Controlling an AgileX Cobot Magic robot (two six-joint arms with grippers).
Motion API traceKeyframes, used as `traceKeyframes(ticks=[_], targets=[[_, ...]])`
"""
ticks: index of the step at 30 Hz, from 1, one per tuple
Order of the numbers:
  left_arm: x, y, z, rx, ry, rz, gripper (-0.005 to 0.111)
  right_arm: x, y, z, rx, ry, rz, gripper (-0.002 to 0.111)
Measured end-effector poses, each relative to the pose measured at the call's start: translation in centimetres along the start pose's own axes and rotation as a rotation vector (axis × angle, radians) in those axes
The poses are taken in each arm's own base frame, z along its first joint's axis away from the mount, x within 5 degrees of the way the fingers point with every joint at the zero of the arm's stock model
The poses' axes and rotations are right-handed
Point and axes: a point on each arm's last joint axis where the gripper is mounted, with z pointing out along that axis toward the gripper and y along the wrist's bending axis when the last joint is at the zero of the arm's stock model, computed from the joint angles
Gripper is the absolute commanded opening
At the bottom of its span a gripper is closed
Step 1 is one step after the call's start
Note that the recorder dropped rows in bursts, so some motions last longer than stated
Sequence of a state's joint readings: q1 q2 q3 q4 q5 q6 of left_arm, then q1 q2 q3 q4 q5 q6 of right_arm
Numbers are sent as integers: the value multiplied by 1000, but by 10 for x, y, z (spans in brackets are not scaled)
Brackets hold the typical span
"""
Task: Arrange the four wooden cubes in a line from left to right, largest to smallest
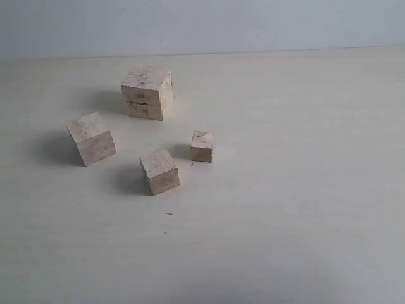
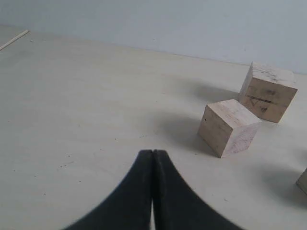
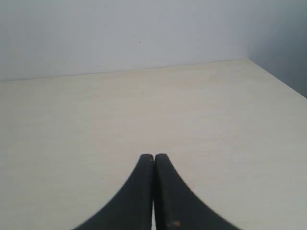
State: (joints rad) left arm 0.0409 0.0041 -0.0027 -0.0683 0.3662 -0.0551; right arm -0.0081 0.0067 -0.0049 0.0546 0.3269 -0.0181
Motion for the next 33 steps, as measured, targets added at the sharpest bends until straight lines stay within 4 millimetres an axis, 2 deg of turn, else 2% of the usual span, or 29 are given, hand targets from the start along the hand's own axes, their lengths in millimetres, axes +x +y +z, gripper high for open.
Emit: traceKeyframes(ticks=[10, 17, 24, 30, 33], targets=[[0, 0, 0, 0, 0, 0, 0, -4, 0, 0, 1, -47, -2, 0], [0, 0, 0, 0, 0, 0, 0, -30, -1, -5, 3, -337, 18, 0], [0, 0, 0, 0, 0, 0, 0, -39, -1, -9, 4, -443, 29, 0], [0, 0, 0, 0, 0, 0, 0, -53, -1, -17, -41, -603, 187, 0], [0, 0, 0, 0, 0, 0, 0, -71, 0, -24, -60, -610, 232, 0]])
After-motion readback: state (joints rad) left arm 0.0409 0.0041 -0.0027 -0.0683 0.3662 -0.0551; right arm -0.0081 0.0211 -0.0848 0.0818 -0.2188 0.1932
